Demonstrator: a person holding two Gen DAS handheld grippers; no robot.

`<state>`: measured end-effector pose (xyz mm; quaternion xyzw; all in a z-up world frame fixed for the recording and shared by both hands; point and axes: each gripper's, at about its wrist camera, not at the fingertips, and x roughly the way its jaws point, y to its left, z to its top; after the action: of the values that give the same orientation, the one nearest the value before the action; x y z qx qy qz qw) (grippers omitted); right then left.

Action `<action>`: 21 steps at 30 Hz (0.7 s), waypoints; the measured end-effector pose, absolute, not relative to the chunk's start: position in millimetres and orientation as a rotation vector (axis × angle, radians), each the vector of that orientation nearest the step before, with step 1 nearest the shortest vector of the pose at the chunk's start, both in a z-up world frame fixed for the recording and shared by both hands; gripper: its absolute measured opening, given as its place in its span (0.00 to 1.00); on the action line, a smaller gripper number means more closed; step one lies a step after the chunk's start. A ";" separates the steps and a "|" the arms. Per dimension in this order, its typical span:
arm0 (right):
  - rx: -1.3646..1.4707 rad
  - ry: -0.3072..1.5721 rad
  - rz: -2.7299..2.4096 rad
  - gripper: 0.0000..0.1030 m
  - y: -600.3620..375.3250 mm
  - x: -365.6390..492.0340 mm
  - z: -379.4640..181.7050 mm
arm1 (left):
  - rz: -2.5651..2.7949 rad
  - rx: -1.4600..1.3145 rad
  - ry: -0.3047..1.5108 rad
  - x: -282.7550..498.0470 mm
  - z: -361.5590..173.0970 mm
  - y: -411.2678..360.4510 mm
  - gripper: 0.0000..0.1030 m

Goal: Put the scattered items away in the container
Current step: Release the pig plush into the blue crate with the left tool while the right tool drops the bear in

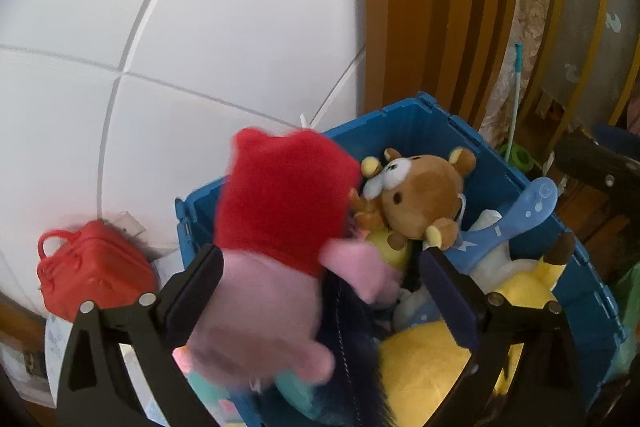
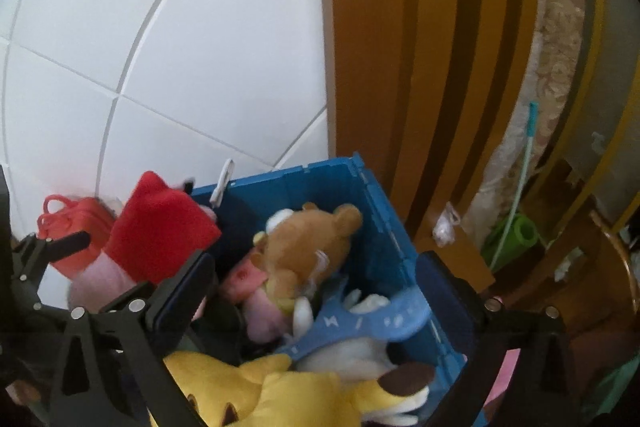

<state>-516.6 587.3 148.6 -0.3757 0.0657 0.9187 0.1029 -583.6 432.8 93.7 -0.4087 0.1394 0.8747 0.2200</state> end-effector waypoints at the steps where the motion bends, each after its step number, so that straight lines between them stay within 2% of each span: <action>1: -1.108 0.186 2.709 0.99 584.4 -511.7 150.5 | 2.417 -1.140 0.377 -580.1 95.1 428.6 0.97; 21: -1.031 0.147 2.694 1.00 538.9 -402.9 180.6 | 2.423 -1.097 0.348 -466.8 124.8 368.7 0.97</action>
<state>-402.9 538.9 180.6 -0.3541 0.0506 0.9253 0.1262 -466.8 368.7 124.8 -0.3983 0.1262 0.8795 0.2277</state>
